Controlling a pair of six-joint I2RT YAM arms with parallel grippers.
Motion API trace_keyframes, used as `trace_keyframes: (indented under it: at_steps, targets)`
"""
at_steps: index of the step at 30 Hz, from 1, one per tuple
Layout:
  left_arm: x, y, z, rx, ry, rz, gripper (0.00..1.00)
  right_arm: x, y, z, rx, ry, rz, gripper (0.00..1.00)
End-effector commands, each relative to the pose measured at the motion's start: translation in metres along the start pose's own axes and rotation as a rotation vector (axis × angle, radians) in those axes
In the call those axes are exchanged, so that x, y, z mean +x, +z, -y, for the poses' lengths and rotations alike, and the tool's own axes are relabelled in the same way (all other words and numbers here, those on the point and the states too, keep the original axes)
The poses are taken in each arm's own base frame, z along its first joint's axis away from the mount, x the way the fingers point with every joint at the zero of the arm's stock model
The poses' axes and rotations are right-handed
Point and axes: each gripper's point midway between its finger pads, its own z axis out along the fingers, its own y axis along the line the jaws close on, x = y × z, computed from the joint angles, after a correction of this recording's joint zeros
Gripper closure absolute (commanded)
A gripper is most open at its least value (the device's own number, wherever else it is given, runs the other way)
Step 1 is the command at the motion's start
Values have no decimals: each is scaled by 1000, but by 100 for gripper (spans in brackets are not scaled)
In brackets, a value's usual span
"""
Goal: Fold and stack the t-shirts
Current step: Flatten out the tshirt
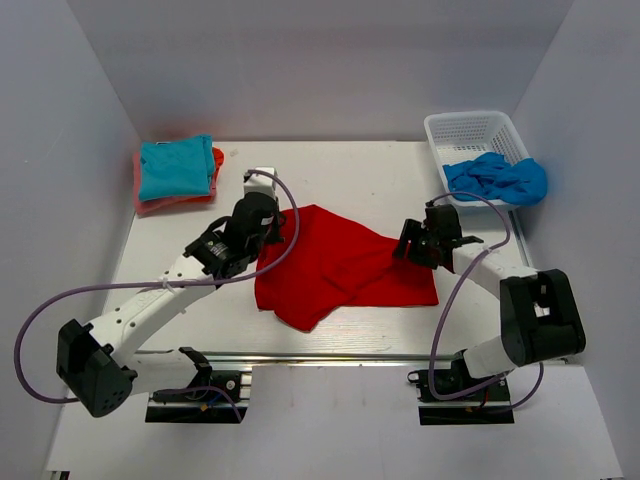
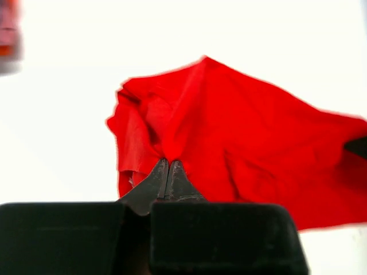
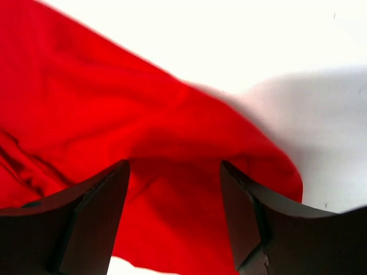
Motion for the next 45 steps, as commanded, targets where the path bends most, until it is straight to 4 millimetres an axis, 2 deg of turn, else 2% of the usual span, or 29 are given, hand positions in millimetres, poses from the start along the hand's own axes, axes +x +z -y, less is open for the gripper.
trace_keyframes:
  at_steps: [1, 3, 4, 5, 6, 7, 9, 10, 12, 15, 17, 20, 21, 23, 24, 25, 27, 29, 30, 34, 35, 36, 37, 39, 42, 43, 45]
  targets:
    - [-37, -17, -24, -131, -50, 107, 100, -40, 3, -16, -25, 4, 115, 31]
    - [-41, -19, -32, -174, -50, 122, 100, -40, 12, -19, -44, 7, 101, 33]
    - [-44, -21, -35, -190, -50, 127, 100, -49, 11, -27, -67, 7, 111, 38]
    - [-48, -23, -39, -216, -50, 137, 100, -48, 13, -30, -74, 1, 106, 64]
    - [-49, -24, -42, -230, -51, 143, 100, -54, 14, -33, -84, 5, 126, 74]
    - [-51, -26, -44, -241, -51, 148, 100, -63, 13, -37, -94, 2, 153, 78]
    - [-52, -27, -51, -285, -56, 158, 100, -73, 9, -36, -80, -12, 189, 98]
    - [-56, -32, -54, -293, -64, 174, 100, -81, 3, -37, -72, -5, 215, 100]
    - [-61, -37, -61, -323, -73, 198, 100, -88, -1, -40, -78, -15, 231, 100]
    - [-81, -45, -63, -335, -66, 265, 100, -110, -22, -54, -113, -48, 302, 100]
    - [-101, -51, -67, -356, -65, 310, 100, -125, -43, -68, -156, -71, 355, 100]
    - [-140, -64, -70, -385, -54, 400, 100, -160, -90, -87, -200, -104, 488, 100]
    - [-151, -63, -67, -383, -44, 420, 100, -165, -99, -88, -194, -113, 498, 100]
    - [-174, -67, -67, -395, -2, 475, 100, -198, -134, -95, -173, -110, 615, 100]
    - [-189, -72, -71, -415, 0, 502, 100, -201, -139, -91, -145, -124, 618, 100]
    - [-192, -67, -70, -443, 26, 491, 100, -215, -154, -98, -147, -127, 658, 100]
    - [-217, -76, -82, -511, 43, 533, 100, -231, -173, -98, -114, -133, 705, 100]
    - [-229, -80, -97, -587, 82, 544, 100, -251, -198, -102, -92, -142, 777, 100]
    - [-239, -83, -99, -599, 74, 571, 100, -254, -203, -97, -64, -144, 790, 100]
    - [-262, -99, -118, -660, 78, 617, 100, -277, -242, -96, -5, -162, 899, 100]
    - [-262, -95, -120, -674, 90, 611, 100, -284, -253, -96, 1, -161, 928, 100]
    - [-271, -105, -130, -706, 78, 629, 100, -285, -253, -96, 12, -168, 926, 100]
    - [-271, -102, -133, -719, 87, 623, 100, -292, -267, -96, 28, -174, 959, 100]
    - [-277, -104, -145, -775, 83, 620, 100, -295, -270, -96, 39, -181, 960, 100]
    - [-277, -92, -155, -816, 112, 590, 100, -303, -287, -99, 49, -206, 999, 100]
    - [-276, -89, -164, -845, 125, 573, 100, -313, -301, -102, 50, -211, 1033, 100]
    - [-281, -83, -171, -868, 122, 566, 100, -318, -312, -103, 79, -238, 1053, 100]
